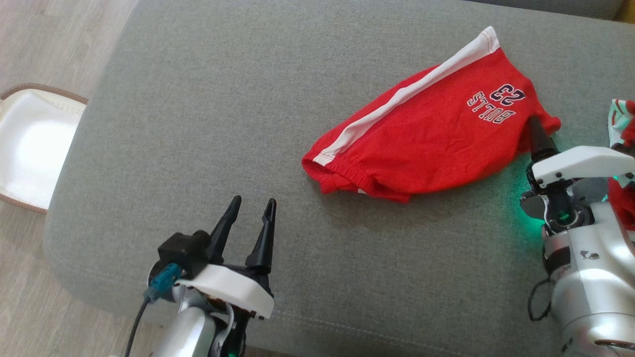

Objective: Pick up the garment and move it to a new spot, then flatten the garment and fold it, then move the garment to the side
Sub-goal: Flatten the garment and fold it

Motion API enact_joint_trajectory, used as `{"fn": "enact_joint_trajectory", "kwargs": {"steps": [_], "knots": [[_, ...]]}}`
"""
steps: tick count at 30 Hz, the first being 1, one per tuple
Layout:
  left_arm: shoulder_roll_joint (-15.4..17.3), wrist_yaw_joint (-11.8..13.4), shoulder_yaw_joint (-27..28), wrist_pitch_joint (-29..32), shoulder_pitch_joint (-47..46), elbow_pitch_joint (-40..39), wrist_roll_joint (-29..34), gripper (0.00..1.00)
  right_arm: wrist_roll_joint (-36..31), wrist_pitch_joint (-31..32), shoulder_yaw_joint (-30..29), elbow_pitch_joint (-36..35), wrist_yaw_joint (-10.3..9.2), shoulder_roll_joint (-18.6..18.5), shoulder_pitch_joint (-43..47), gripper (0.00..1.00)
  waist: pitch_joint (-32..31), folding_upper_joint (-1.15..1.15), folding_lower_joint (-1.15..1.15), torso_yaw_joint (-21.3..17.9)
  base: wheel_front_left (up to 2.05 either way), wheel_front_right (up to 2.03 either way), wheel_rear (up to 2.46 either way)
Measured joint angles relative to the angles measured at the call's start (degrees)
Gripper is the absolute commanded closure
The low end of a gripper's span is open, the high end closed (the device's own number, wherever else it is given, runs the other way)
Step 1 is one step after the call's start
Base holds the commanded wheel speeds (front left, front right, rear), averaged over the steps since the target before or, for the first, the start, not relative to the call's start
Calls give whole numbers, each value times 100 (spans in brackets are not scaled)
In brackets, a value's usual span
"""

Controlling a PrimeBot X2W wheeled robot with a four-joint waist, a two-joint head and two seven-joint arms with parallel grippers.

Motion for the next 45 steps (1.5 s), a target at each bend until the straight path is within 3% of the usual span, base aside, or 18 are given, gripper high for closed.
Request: {"fn": "enact_joint_trajectory", "kwargs": {"steps": [21, 35, 45], "knots": [[0, 62, -138, 0, -2, -3, -24, 0, -109, 444, -151, -64, -2, -87, -266, 0, 164, 0, 0, 252, 0, 0, 0], [0, 108, -292, 0, -134, 59, -24, 0, 353, 604, -26, -534, -2, -18, -257, 0, 284, 0, 0, 259, 0, 0, 0], [0, 153, -482, 0, -133, 76, -111, 0, -515, 388, -147, 172, -2, -99, -582, 0, 290, 0, 0, 319, 0, 0, 0]]}}
